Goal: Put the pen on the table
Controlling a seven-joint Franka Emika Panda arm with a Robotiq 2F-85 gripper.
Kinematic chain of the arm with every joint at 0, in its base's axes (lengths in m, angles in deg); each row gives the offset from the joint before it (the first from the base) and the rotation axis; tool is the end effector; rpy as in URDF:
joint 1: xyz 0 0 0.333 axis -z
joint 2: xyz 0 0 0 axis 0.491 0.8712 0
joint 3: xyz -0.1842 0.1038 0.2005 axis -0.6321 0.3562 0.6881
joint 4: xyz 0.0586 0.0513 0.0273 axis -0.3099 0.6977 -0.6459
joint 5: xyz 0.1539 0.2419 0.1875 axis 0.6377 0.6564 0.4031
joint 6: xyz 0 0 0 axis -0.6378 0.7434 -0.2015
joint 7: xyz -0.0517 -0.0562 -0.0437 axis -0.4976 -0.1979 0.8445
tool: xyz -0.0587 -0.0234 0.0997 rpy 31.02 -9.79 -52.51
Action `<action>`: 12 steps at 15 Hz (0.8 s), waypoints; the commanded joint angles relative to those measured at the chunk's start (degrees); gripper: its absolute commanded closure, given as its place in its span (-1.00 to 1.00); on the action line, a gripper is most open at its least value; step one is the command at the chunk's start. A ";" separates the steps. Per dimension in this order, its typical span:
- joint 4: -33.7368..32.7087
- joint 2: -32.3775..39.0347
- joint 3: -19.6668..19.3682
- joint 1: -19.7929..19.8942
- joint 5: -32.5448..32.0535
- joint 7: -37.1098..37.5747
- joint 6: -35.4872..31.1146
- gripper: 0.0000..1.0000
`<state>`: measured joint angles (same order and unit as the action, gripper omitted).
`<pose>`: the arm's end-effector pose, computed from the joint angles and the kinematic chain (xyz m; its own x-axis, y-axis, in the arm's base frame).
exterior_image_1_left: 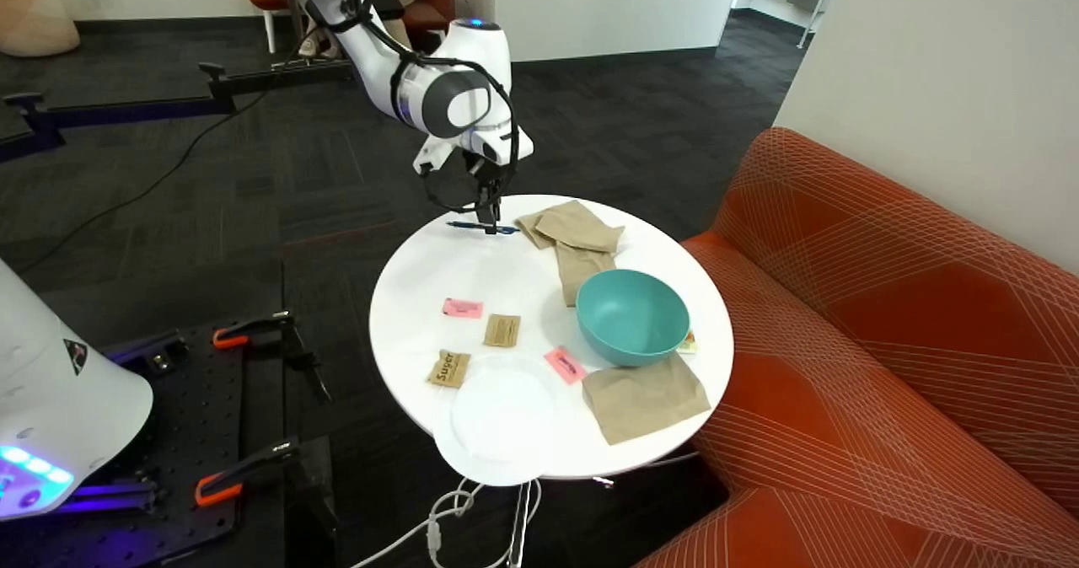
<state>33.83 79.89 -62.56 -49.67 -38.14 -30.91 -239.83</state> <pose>0.5233 0.2002 0.1701 0.8651 -0.4940 0.0868 -0.4922 -0.8694 -0.0429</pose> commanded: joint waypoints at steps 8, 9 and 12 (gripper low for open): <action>-0.93 0.06 -1.31 -1.07 1.28 -0.58 -0.08 -1.00; -0.93 0.02 -1.26 -1.01 1.37 -0.63 -0.11 -1.00; -0.93 -0.12 -1.12 -0.75 1.64 -0.89 -0.04 -1.00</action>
<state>33.32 79.96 -63.07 -49.83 -37.80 -30.91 -239.83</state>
